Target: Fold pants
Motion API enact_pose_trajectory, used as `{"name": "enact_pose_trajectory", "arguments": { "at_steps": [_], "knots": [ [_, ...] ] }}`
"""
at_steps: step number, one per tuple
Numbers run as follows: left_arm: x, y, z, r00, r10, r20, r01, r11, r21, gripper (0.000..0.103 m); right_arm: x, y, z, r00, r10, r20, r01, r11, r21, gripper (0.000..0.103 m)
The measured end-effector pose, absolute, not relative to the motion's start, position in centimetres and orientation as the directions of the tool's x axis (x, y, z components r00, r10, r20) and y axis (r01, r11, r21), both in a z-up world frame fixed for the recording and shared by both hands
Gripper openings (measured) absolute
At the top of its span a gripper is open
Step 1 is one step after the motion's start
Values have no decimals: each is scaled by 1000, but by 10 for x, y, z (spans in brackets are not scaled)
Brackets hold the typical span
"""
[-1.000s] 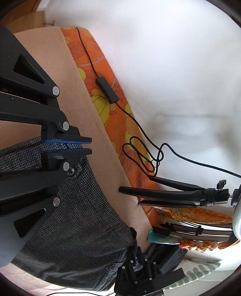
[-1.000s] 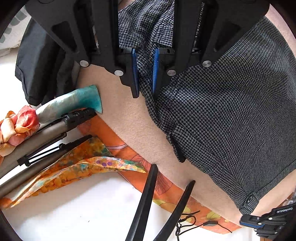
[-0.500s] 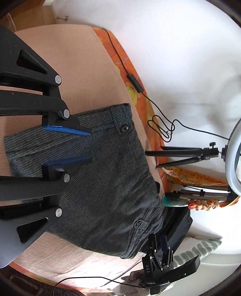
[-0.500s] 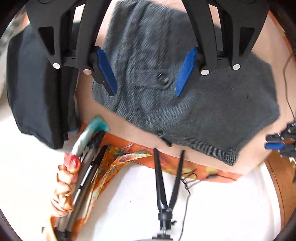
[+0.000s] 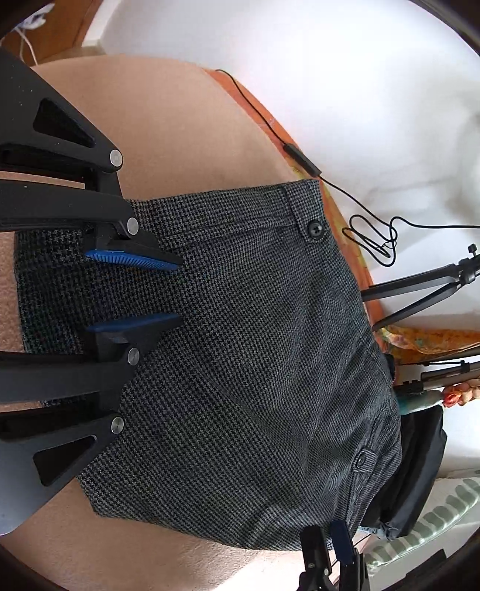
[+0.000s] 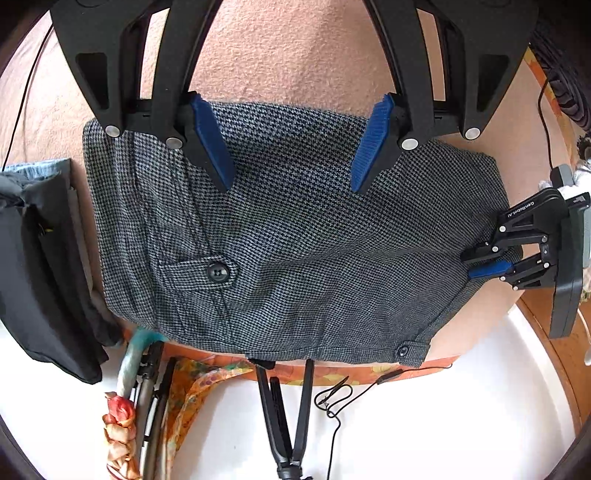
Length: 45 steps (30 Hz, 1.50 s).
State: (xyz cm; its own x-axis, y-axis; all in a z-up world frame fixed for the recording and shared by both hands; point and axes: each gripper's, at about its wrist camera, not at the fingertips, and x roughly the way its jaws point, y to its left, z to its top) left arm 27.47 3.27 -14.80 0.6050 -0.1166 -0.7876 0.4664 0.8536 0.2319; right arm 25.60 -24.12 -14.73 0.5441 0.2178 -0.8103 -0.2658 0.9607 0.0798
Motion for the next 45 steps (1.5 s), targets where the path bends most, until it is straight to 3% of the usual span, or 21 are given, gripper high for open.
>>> {"name": "enact_pose_trajectory", "arguments": {
  "at_steps": [3,12,19,23,30,32,37,40,45],
  "knots": [
    [276,33,-136,622,-114,-775,433,875,219,23,246,-271,-144,574,248,-780,-160,969,190,69],
    [275,-22,-103,625,-302,-720,504,860,77,23,224,-370,-170,620,252,-743,257,829,496,78],
    [282,-65,-129,571,-342,-747,529,848,16,23,234,-389,-196,636,346,-690,298,715,633,78],
    [284,-75,-147,566,-289,-772,540,837,83,23,240,-384,-196,673,321,-666,292,713,638,78],
    [273,-78,-130,638,-302,-709,515,851,101,23,246,-367,-197,717,273,-641,269,741,616,78],
    [271,-84,-129,645,-305,-700,519,848,109,23,246,-367,-199,732,264,-628,271,733,624,72],
    [273,-93,-146,605,-285,-744,526,844,104,23,247,-380,-203,733,263,-627,298,705,644,30],
    [273,-95,-147,603,-279,-747,529,841,113,23,247,-386,-198,740,277,-613,285,696,659,20],
    [275,-88,-146,584,-290,-758,510,858,64,23,248,-371,-169,750,233,-619,231,784,576,17]
  ]
}}
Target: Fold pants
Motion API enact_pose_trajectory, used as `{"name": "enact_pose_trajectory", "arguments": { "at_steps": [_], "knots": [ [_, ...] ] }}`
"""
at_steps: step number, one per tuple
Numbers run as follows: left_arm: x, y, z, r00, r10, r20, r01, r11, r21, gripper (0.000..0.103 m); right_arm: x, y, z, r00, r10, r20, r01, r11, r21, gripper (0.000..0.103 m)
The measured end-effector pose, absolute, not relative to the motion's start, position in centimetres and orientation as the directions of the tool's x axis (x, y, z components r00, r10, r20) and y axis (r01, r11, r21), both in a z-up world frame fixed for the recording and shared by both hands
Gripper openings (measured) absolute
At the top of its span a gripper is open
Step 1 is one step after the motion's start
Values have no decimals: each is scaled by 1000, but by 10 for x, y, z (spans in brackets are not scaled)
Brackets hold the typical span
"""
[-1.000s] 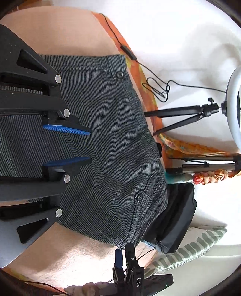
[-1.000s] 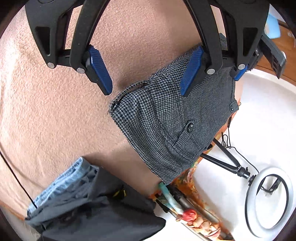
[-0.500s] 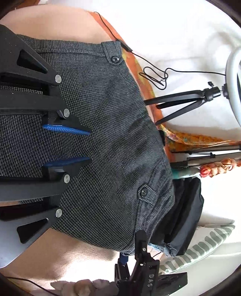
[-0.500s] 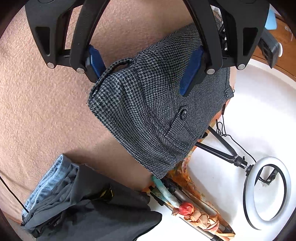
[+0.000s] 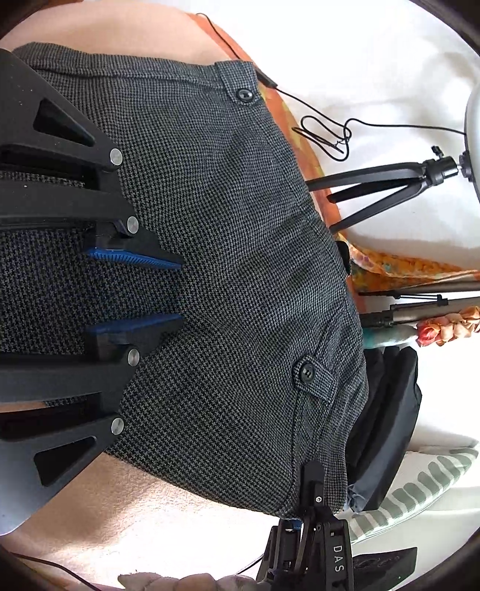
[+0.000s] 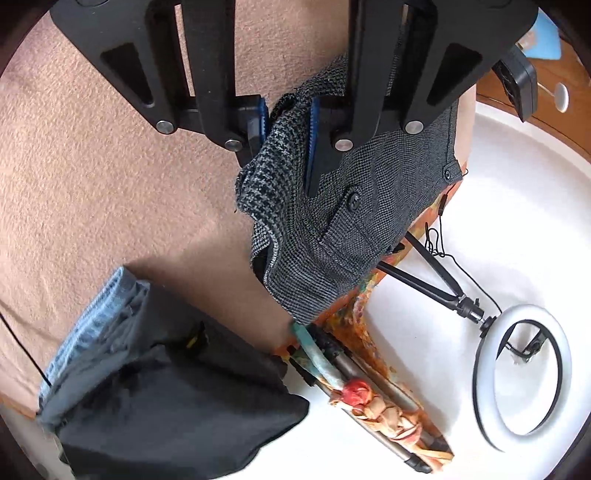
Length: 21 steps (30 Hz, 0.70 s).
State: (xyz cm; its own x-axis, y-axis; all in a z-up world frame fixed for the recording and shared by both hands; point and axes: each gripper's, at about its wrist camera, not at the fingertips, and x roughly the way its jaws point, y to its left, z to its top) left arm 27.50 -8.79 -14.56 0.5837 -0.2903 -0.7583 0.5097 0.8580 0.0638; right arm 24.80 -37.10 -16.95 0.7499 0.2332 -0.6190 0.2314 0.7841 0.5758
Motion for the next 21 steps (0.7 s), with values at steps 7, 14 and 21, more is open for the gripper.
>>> {"name": "enact_pose_trajectory", "arguments": {
  "at_steps": [7,14,21],
  "knots": [
    [261,-53,-138,612,-250,-750,445,893,65,28,246,-343,-121,777,202,-596,117,885,451,16],
    [268,-24,-147,544,-306,-781,410,909,-70,33,245,-289,-81,790,174,-587,-19,965,262,16],
    [260,39,-80,665,-323,-674,298,942,-156,34,241,-224,-48,793,188,-579,-162,982,97,16]
  ]
}}
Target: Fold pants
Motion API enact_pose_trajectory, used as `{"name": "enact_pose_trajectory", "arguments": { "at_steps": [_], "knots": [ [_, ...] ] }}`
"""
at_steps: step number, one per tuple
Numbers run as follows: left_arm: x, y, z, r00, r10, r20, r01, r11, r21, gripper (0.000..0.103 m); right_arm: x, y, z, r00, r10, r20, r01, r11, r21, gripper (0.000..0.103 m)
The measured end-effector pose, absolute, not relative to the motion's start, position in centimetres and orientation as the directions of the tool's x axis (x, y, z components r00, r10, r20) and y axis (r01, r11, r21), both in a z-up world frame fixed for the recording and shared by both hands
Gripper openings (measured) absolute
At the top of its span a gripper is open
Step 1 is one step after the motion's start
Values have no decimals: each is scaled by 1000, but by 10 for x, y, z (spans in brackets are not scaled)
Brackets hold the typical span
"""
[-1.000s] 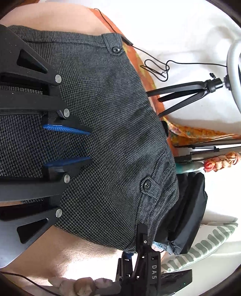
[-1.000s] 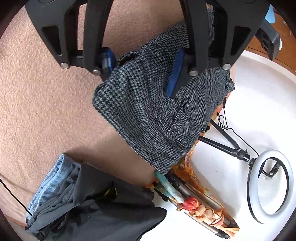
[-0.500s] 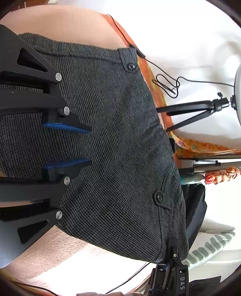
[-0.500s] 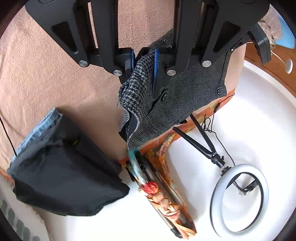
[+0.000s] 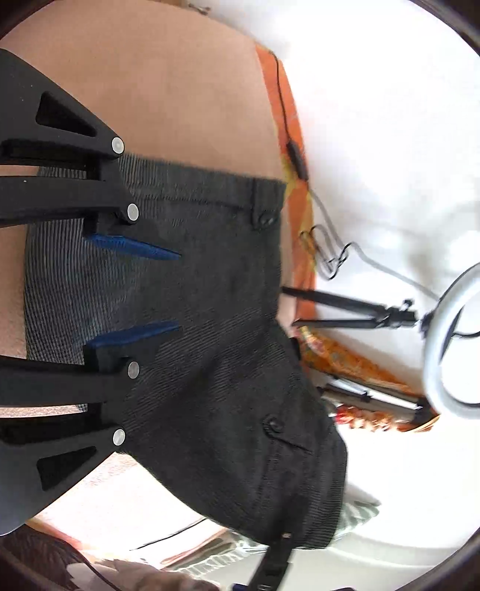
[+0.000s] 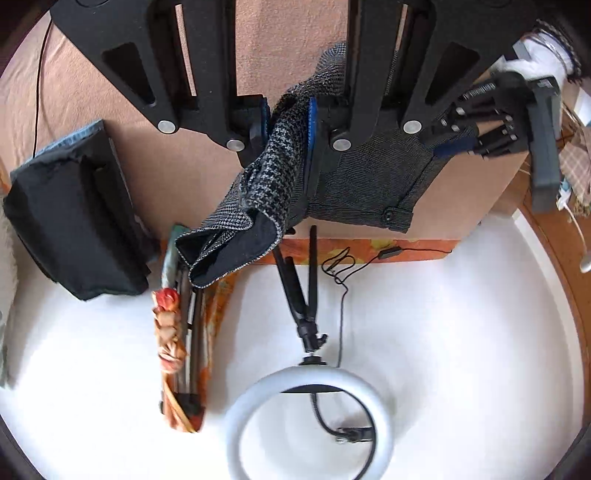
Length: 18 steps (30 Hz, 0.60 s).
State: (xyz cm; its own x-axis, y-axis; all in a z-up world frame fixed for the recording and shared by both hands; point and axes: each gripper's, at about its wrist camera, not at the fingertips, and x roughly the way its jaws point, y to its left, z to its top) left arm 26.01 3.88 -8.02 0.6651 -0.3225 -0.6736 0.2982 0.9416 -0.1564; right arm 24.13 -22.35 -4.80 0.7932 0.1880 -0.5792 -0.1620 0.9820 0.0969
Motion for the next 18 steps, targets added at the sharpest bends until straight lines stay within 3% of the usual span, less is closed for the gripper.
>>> {"name": "enact_pose_trajectory", "arguments": {
  "at_steps": [8,18],
  "knots": [
    [241,159,-33,794,-221,-566,38,948,-317,37,247,-131,-46,772,207,-601,-316,945,-80,16],
    [231,201,-26,820,-152,-553,-22,955,-296,37,275,-18,-97,665,228,-711,-492,851,-186,14]
  ]
}}
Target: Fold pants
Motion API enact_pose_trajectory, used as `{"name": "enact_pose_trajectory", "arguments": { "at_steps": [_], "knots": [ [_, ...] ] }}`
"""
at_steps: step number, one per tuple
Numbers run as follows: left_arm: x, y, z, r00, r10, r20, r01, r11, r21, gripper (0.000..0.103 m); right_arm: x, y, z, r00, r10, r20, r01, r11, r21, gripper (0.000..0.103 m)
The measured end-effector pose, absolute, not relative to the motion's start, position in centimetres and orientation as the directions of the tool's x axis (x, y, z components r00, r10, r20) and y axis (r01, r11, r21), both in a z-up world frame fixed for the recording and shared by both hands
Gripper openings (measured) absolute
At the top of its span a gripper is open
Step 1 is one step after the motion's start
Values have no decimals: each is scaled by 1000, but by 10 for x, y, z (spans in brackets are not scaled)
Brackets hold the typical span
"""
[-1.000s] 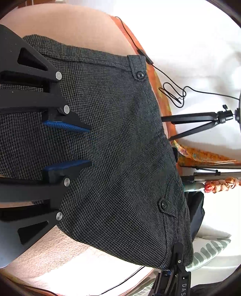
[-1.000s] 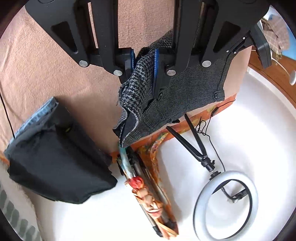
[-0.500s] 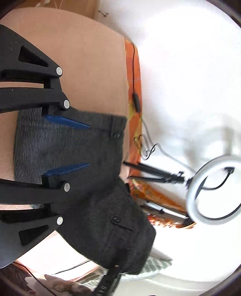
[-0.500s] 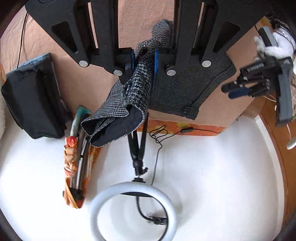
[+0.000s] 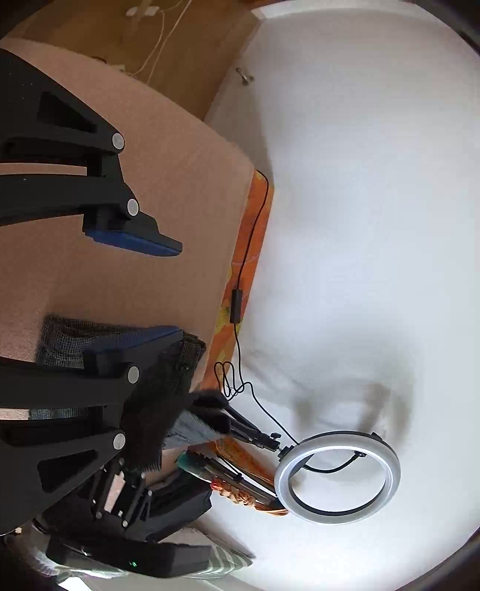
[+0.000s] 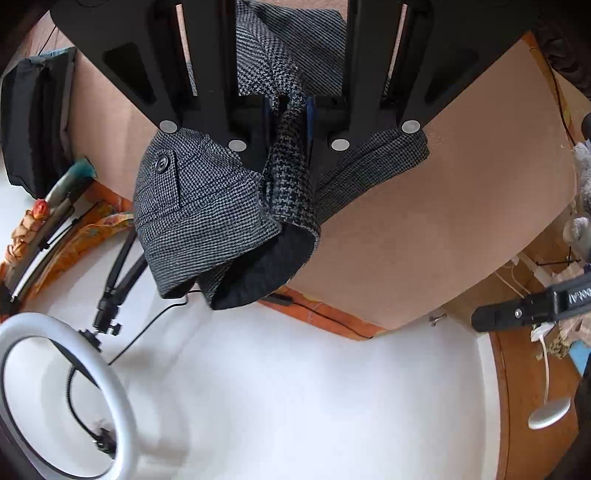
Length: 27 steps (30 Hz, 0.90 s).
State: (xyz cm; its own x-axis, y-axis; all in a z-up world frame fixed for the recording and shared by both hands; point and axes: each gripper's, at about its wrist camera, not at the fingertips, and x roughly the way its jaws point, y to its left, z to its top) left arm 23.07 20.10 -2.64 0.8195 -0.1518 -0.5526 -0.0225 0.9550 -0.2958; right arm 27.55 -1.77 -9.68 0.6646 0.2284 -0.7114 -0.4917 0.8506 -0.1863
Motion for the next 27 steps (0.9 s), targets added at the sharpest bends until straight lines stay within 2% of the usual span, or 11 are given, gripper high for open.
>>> {"name": "enact_pose_trajectory", "arguments": {
  "at_steps": [7,12,14,17,19,24,25,27],
  "knots": [
    [227,215,-24,828,-140,-543,-45,949,-312,37,287,36,-158,557,192,-808,-592,775,-224,14],
    [227,219,-26,825,-131,-550,-61,947,-316,37,292,37,-174,532,187,-826,-614,757,-224,15],
    [227,218,-28,820,-128,-557,-65,947,-313,46,293,38,-173,526,202,-826,-621,755,-210,19],
    [227,217,-31,816,-131,-563,-69,945,-319,51,289,32,-170,495,269,-826,-639,757,-136,32],
    [228,217,-34,810,-138,-570,-68,943,-325,51,284,23,-165,442,365,-819,-666,746,-27,48],
    [227,215,-46,782,-174,-598,-62,933,-353,53,271,-17,-148,346,561,-752,-664,712,226,54],
    [226,214,-49,775,-183,-605,-63,930,-362,57,268,-28,-143,347,582,-735,-650,715,259,58],
    [226,208,-57,753,-209,-624,-64,921,-385,58,266,-54,-136,360,609,-707,-616,724,310,64]
  ]
}}
